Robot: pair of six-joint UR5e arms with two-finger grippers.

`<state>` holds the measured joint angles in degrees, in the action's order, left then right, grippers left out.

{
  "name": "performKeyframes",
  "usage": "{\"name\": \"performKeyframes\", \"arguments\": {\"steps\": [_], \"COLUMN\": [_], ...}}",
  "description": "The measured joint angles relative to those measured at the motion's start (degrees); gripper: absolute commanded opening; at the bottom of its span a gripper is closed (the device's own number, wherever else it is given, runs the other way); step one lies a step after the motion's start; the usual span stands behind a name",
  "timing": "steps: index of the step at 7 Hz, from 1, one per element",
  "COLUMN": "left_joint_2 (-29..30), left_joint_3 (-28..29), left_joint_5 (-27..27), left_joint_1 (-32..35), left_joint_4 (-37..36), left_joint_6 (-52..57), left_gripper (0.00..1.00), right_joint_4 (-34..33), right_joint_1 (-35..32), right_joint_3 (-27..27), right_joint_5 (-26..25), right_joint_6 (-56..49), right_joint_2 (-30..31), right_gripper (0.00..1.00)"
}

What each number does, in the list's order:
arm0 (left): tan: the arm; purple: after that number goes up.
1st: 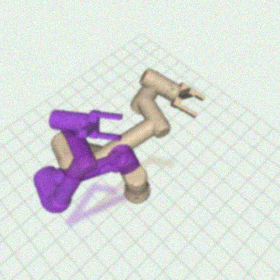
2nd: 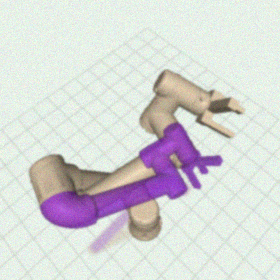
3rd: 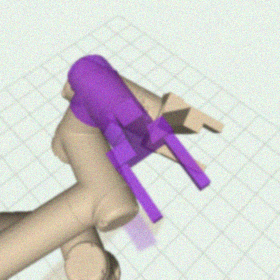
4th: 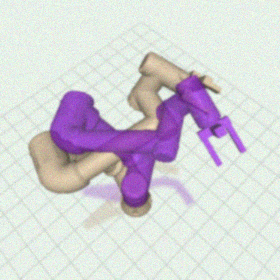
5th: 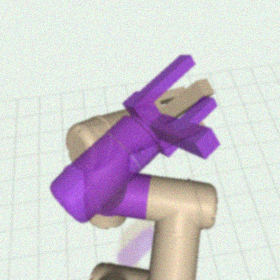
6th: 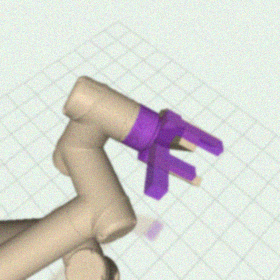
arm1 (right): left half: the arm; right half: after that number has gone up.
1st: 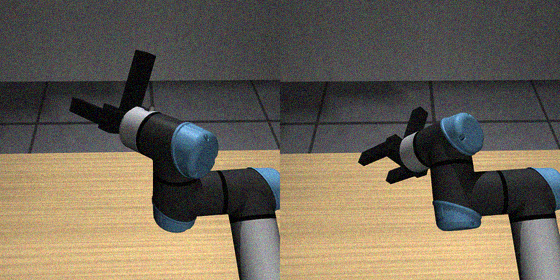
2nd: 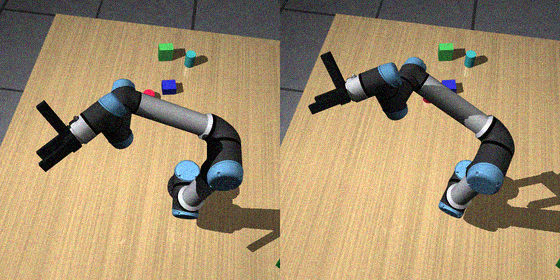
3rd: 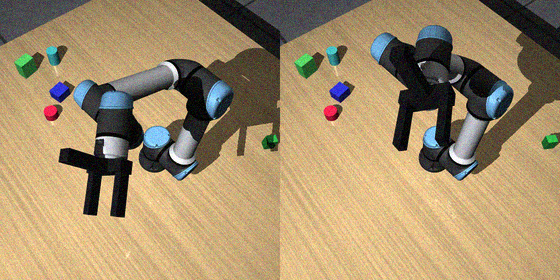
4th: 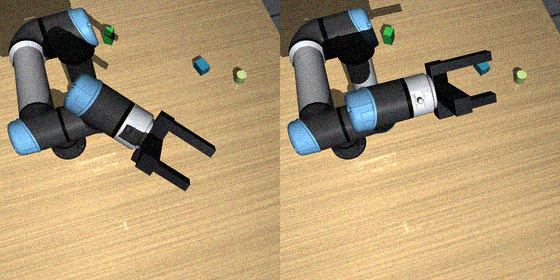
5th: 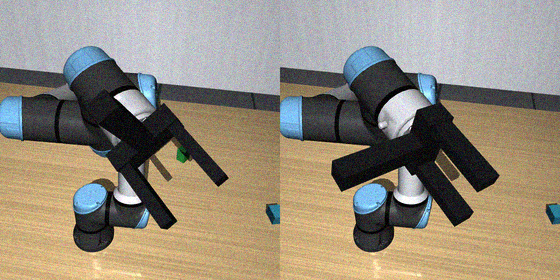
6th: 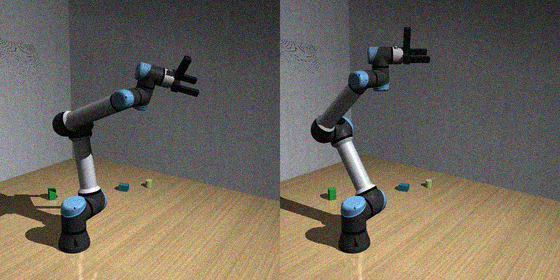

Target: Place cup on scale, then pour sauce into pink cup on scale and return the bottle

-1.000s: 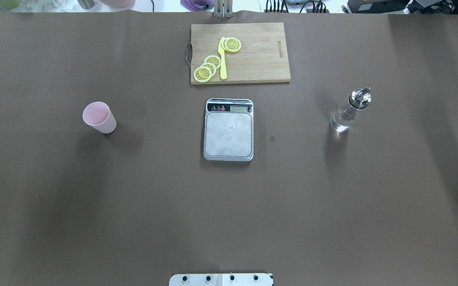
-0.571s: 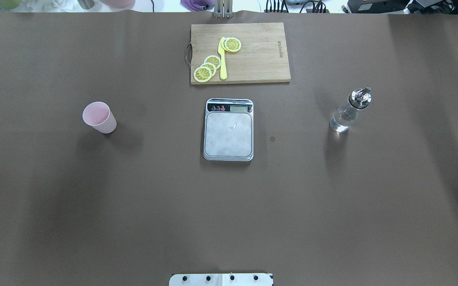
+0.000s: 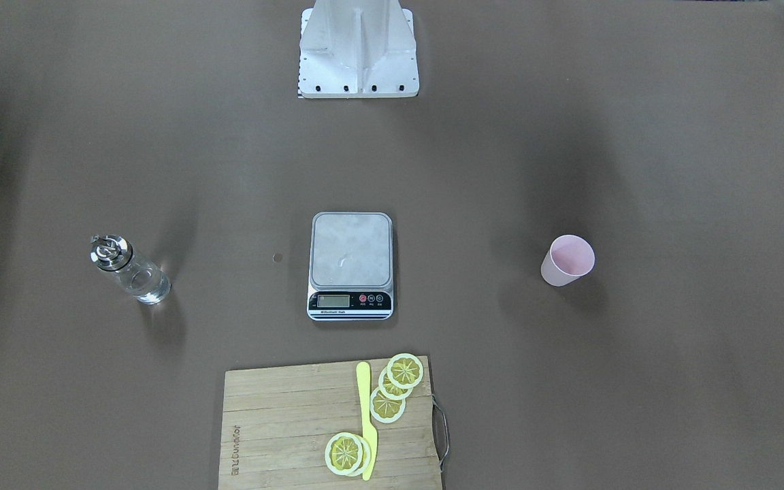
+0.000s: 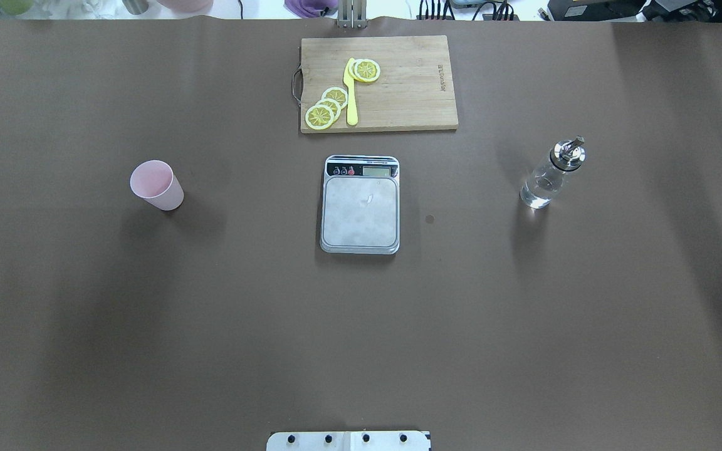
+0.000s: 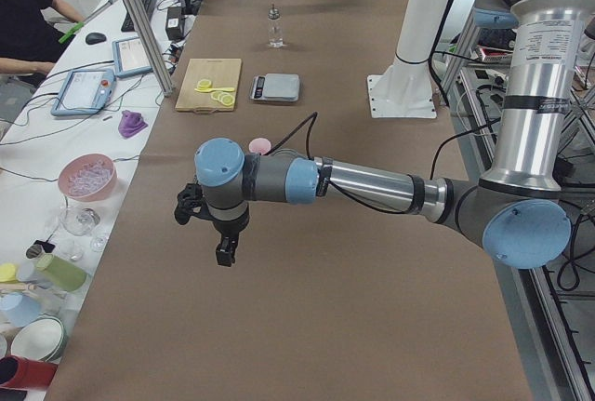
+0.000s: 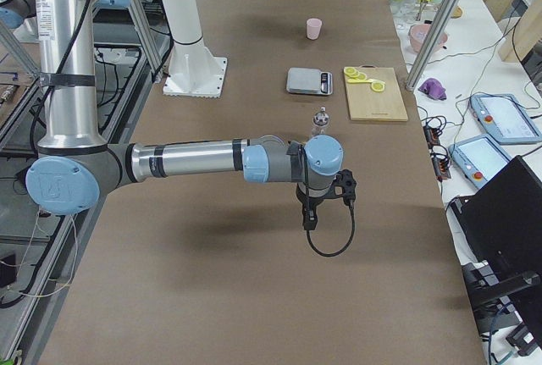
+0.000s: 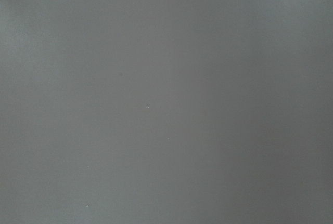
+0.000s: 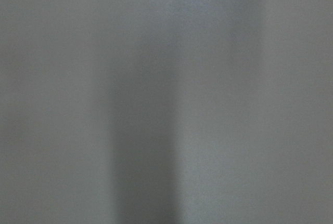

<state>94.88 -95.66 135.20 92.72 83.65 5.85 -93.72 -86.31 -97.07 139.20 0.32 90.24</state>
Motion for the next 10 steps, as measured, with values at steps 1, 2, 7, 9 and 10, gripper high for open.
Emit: {"name": "performKeyframes", "arguments": {"steps": [1,2,7,9,10], "left_joint_2": [0.27,1.09,9.28,11.33,11.57], "left_joint_3": [-0.87,-2.81,-12.49,-10.94,-8.39], "left_joint_5": [0.03,0.08,-2.89,-9.98,-11.35], "left_joint_1": [0.00,-0.15,-20.53,-31.38,-34.36], "left_joint_4": [-0.10,-0.16,0.62,6.50,11.40], "left_joint_6": [-2.72,-8.25,-47.22,-60.17,-64.52], "left_gripper": [0.98,0.98,0.98,0.98,0.97], "right_joint_4": [0.00,-0.03,0.01,-0.05,-0.06], "right_joint_1": [0.00,0.00,0.00,0.06,0.07], "right_joint_3": [-0.09,-0.10,0.10,0.24,0.35], "right_joint_5": [-0.59,-0.81,-0.84,-0.80,-0.83], "right_joint_6": [0.11,0.29,0.46,0.47,0.45], "right_joint_2": [-0.23,-0.35,-0.42,-0.42,-0.43], "right_gripper": [1.00,1.00,1.00,1.00,1.00]}}
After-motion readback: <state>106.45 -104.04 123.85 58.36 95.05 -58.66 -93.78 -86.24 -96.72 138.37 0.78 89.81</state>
